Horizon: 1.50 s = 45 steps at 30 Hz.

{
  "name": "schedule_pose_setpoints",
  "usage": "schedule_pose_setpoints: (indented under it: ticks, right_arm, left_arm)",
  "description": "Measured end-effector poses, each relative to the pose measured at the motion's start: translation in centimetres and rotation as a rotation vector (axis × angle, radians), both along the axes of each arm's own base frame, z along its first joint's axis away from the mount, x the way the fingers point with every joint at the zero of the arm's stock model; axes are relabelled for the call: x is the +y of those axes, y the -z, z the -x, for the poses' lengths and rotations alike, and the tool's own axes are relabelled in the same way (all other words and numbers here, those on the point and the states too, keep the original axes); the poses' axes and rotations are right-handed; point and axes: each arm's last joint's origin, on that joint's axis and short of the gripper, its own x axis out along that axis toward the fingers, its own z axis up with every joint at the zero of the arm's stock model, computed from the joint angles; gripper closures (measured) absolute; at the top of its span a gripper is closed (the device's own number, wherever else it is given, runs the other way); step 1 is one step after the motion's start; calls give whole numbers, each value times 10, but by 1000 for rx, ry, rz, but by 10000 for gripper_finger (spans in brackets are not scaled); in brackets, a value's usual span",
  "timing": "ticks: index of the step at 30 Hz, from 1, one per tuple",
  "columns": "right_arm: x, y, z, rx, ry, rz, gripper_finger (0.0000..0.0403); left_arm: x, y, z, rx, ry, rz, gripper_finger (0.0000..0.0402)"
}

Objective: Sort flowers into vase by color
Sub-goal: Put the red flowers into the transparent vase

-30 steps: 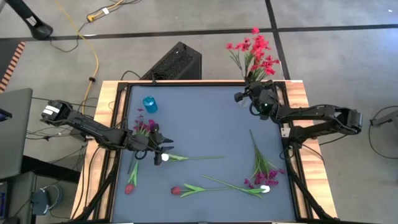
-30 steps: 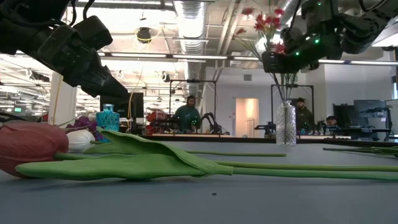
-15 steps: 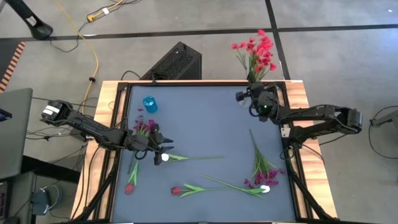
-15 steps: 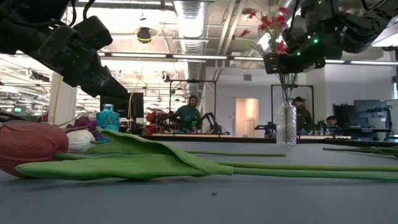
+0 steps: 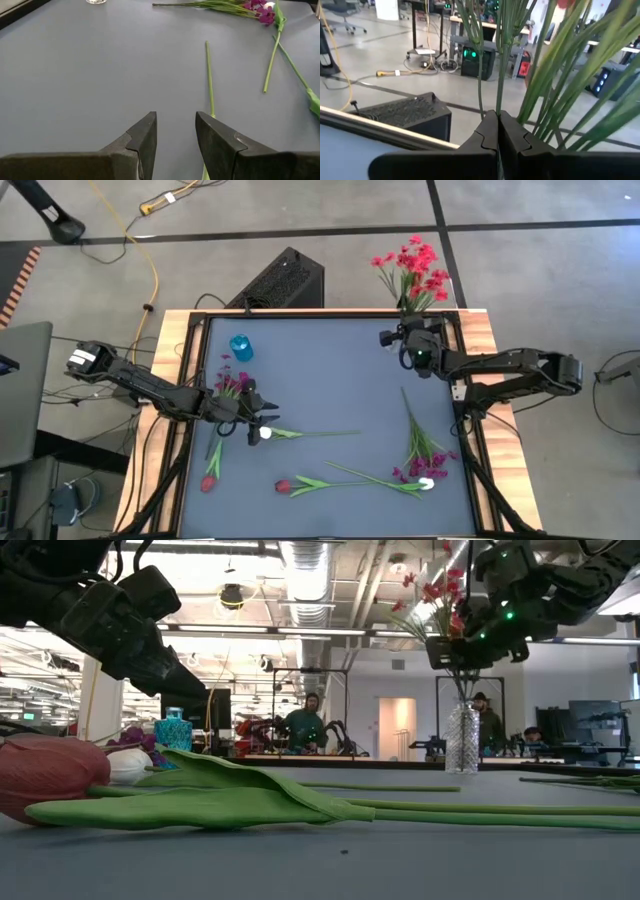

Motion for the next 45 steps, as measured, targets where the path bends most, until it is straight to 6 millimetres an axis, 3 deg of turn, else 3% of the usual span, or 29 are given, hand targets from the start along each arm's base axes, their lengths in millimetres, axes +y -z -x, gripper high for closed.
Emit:
schedule_pose_setpoints:
  ticks: [10, 32, 37, 45]
  right_arm:
    - [4, 2, -2, 89, -29, 5, 354]
    - [8, -4, -1, 67, -49, 17, 344]
    - [19, -13, 1, 55, -91, 35, 298]
    - [27, -13, 11, 132, -117, -1, 168]
  left_arm:
    - [0, 0, 0, 0, -1, 2, 278]
    - [0, 0, 0, 1, 0, -1, 278]
    - [0, 0, 0, 1, 0, -1, 278]
    - [0, 0, 0, 0, 0, 0, 278]
